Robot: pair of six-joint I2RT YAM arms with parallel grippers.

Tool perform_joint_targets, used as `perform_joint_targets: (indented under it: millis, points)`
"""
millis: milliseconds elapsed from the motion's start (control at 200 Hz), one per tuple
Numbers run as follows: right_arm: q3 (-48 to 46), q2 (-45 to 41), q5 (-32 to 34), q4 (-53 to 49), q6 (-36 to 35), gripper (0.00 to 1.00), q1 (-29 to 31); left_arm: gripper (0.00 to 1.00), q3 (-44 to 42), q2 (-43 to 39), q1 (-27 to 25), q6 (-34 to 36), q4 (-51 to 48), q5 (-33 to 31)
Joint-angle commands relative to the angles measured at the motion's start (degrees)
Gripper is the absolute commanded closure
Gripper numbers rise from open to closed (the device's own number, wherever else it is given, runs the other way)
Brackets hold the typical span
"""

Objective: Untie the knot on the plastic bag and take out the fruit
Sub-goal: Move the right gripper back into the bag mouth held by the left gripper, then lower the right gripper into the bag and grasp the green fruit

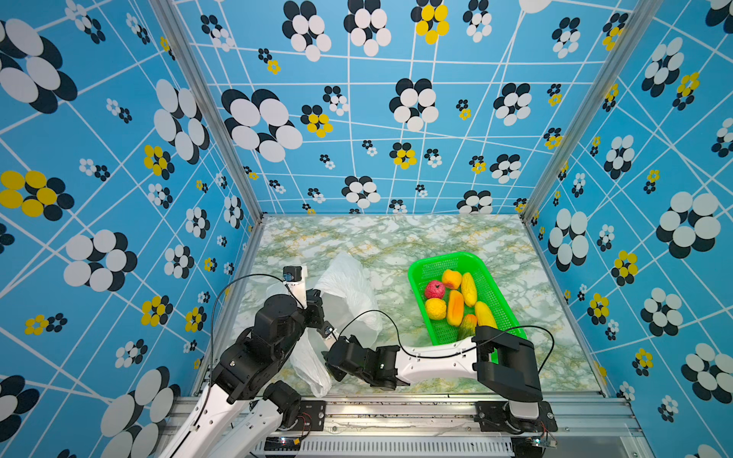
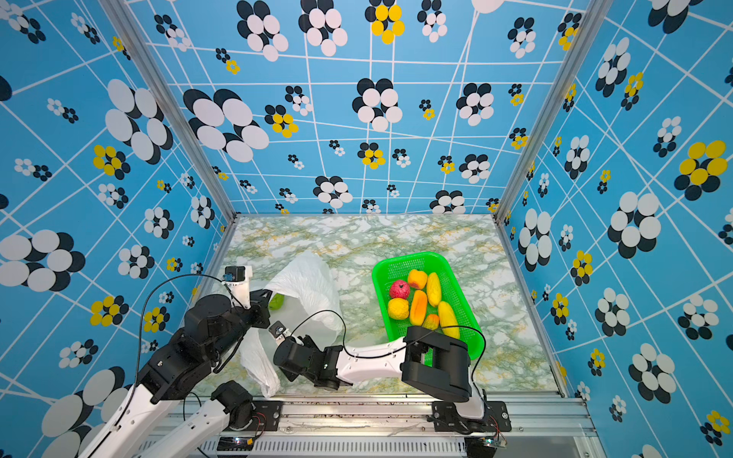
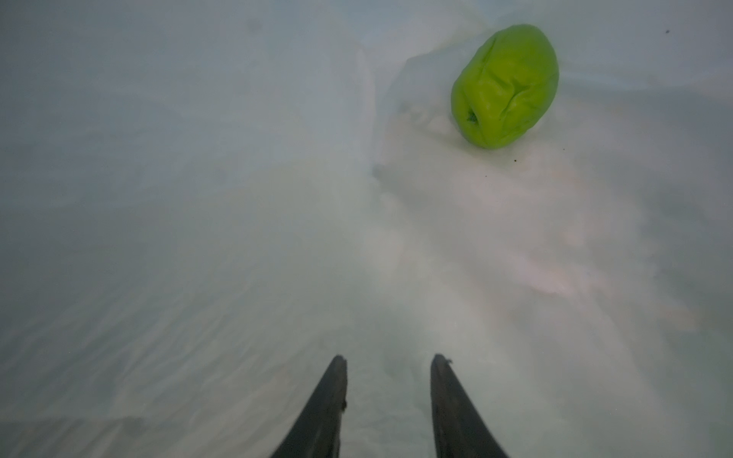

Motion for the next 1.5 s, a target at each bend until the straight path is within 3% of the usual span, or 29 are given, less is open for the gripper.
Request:
perform_joint_targets:
  millis: [0, 265, 360, 595, 820, 1029, 1209, 1324, 1494]
  points:
    - [0.7, 1.4, 1.4, 0.0, 1.2, 0.64, 0.1, 1.0, -0.1, -0.2, 0.4, -0.1, 0.1, 0.3]
    - [-0.2, 2.6, 4.5, 6.0, 0.9, 0.62, -0.2, 1.0, 0.2, -0.8, 0.4, -0.7, 1.7, 3.4]
    - [3.0, 5.3, 5.6, 6.6, 0.5, 0.54, -1.0, 1.0, 0.3, -0.6, 0.4, -0.6, 1.7, 3.3]
    - [14.8, 15.7, 10.4, 4.8, -0.9, 0.47, -2.8, 1.0, 2.1, 2.7, 0.4, -1.4, 2.7, 6.9]
    - [17.3, 21.5, 14.7, 14.9, -3.9, 0.17, -4.4, 1.0, 4.3, 4.8, 0.3, -1.7, 2.4, 8.0]
    - [26.8, 27.0, 15.0, 12.3, -3.6, 0.08, -6.9, 1.0, 4.8, 4.8, 0.3, -1.7, 1.6, 8.3]
    - [33.7, 31.2, 21.7, 8.5, -2.6, 0.04, -8.3, 1.0, 4.4, 4.7, 0.3, -1.5, 1.5, 7.9]
    - [37.3, 33.6, 22.6, 8.8, -3.8, 0.03, -9.0, 1.0, 4.4, 4.6, 0.4, -1.5, 1.5, 8.1]
    - [51.2, 41.0, 22.9, -1.8, -2.2, 0.03, -10.5, 1.0, 4.4, 4.5, 0.3, -1.4, 1.6, 8.7]
